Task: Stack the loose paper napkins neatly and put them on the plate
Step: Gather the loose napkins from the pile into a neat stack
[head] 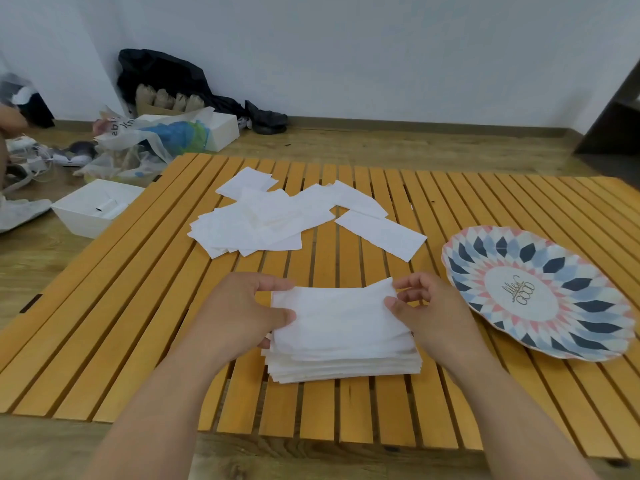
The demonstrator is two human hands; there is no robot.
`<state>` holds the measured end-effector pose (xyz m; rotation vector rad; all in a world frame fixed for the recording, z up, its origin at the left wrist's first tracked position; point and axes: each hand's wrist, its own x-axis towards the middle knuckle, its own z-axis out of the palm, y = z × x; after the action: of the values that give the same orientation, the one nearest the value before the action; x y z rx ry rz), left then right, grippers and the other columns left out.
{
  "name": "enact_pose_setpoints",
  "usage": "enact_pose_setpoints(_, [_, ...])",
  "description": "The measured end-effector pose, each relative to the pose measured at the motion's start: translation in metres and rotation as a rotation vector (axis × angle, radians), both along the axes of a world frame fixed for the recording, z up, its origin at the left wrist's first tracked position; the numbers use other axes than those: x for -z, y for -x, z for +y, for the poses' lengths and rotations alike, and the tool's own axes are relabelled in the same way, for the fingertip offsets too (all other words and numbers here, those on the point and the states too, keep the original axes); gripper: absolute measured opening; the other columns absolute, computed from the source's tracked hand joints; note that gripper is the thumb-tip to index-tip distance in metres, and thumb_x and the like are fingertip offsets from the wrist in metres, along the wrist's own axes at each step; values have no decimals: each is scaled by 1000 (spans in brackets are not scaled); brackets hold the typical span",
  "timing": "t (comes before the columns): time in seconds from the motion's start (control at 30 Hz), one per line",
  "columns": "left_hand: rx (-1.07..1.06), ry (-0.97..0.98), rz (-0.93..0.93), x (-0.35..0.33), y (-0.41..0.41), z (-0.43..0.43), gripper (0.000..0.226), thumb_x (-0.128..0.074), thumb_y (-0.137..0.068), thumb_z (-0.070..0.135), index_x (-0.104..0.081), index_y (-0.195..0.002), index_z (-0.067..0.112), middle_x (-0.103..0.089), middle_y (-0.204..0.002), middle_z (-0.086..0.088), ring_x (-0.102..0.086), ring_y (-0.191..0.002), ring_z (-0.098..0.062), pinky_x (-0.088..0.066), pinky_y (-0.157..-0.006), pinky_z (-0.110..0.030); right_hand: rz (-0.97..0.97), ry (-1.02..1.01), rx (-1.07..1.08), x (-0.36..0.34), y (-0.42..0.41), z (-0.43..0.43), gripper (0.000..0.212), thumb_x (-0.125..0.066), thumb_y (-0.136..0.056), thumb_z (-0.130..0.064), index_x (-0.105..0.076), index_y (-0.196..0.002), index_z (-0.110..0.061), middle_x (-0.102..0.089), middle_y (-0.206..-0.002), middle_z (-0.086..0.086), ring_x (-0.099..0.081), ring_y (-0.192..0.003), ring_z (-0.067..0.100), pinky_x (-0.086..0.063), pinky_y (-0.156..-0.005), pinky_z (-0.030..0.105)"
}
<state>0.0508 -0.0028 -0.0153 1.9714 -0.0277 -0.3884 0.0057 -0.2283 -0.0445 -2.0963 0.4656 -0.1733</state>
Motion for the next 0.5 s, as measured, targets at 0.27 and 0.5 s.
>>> enact_pose_setpoints(0.27, [15,51,54,-1,0,1,46,-74,-78,3,-64,-119,23,-54,-97,21,-66,-78,-9,-54,-52,-18,20,3,16,-1,1,-4,2,-64,-88,-20,-64,-86,-21,-63,-88,-6,-59,-87,11,-48,-72,27])
enact_pose_setpoints(0.5, [40,15,55,2,-1,2,51,-76,-77,6,-62,-122,25,-58,-108,12,-69,-78,-14,-59,-60,-25,59,29,5,-2,1,-2,8,-61,-89,-24,-65,-85,-18,-63,-86,-4,-58,-85,12,-49,-73,29])
